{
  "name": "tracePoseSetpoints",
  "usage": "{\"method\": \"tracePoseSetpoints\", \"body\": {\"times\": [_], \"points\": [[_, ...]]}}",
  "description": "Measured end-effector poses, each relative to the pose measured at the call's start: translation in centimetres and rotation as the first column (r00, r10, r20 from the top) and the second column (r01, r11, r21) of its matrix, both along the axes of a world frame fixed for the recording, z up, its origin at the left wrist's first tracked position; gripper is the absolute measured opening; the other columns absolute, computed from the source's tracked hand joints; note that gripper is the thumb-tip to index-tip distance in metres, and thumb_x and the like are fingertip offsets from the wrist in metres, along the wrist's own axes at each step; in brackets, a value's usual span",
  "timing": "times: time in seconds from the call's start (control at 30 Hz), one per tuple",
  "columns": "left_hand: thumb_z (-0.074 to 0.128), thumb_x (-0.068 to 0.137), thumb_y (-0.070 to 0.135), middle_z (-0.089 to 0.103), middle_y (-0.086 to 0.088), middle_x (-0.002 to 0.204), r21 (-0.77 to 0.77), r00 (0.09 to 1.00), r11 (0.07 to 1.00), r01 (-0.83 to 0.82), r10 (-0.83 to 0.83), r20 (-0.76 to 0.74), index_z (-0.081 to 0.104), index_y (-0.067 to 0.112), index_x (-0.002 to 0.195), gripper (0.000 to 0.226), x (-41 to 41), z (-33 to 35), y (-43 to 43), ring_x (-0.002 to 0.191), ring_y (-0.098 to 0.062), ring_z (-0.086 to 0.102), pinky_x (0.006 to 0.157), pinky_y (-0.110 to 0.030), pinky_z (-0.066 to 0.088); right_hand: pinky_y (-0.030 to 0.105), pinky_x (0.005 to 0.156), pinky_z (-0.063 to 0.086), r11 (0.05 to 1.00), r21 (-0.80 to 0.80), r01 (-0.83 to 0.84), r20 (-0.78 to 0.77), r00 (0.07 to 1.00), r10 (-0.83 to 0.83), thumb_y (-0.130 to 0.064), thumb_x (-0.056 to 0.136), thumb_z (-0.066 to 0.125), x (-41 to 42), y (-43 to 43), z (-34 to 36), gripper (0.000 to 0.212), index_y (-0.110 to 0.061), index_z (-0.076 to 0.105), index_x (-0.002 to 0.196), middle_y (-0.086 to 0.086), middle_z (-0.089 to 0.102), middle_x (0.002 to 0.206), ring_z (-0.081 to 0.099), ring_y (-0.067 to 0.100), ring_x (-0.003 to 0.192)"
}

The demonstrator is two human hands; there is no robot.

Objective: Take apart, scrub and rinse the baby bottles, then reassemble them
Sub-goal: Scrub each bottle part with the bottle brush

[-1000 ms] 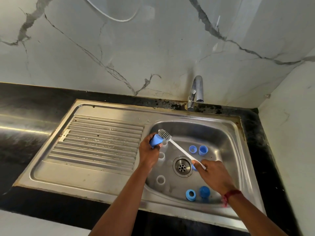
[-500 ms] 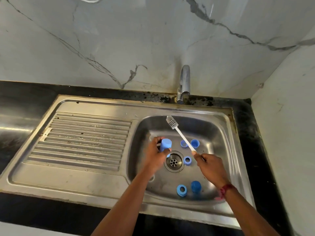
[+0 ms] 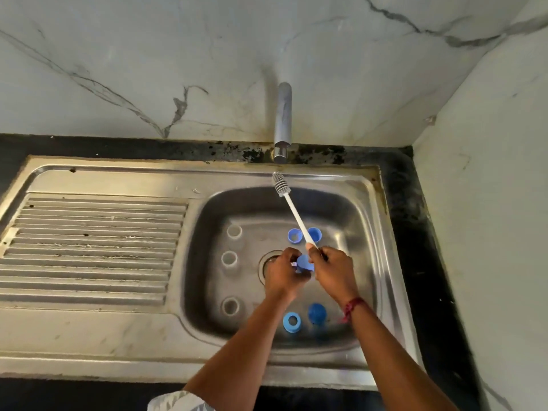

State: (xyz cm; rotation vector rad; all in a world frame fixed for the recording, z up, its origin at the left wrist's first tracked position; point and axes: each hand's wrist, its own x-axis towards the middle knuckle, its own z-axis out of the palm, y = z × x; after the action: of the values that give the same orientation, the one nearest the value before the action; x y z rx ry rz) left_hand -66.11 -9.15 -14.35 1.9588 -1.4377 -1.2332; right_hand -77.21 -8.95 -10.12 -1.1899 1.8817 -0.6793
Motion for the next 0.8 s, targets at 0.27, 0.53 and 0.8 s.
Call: {"method": "tracePoseSetpoints", "body": {"times": [0.27, 0.53, 0.8], "points": [[0.065, 0.086, 0.018, 0.07, 0.003, 0.089, -0.087, 0.986, 0.986, 0.141, -0.132, 0.103, 0.06, 0.023, 0.102, 0.017, -4.5, -3.2, -1.4, 0.079, -0.017, 0.064, 0.062, -0.028, 0.049, 0.027, 0.054, 0.045, 0.992, -0.025, 0.124, 0.067, 0.99, -0.122, -0.047, 0.095, 0.057, -2.9, -0.8, -0.1, 0.044, -0.021, 0.059, 0.06, -0.007, 0.056, 0.051, 0.052, 0.007, 0.05], [0.066, 0.089, 0.018, 0.059, 0.002, 0.104, 0.001, 0.984, 0.989, 0.147, -0.147, 0.098, 0.057, 0.026, 0.104, 0.019, -5.6, -6.2, -2.6, 0.088, -0.014, 0.055, 0.064, -0.019, 0.039, 0.029, 0.055, 0.044, 0.984, -0.001, 0.175, 0.119, 0.978, -0.174, -0.051, 0.094, 0.056, -4.7, -0.3, -1.2, 0.044, -0.013, 0.065, 0.073, -0.004, 0.053, 0.051, 0.051, 0.01, 0.05], [0.067, 0.089, 0.02, 0.064, 0.01, 0.096, -0.009, 0.979, 0.984, 0.177, -0.175, 0.108, 0.054, 0.034, 0.101, 0.023, -5.6, -7.7, -2.7, 0.086, -0.011, 0.062, 0.067, -0.025, 0.052, 0.027, 0.049, 0.043, 0.989, 0.033, 0.142, 0.128, 0.981, -0.145, -0.05, 0.095, 0.055, -4.1, -0.4, -2.0, 0.044, -0.014, 0.063, 0.071, -0.005, 0.052, 0.046, 0.048, 0.006, 0.042]]}}
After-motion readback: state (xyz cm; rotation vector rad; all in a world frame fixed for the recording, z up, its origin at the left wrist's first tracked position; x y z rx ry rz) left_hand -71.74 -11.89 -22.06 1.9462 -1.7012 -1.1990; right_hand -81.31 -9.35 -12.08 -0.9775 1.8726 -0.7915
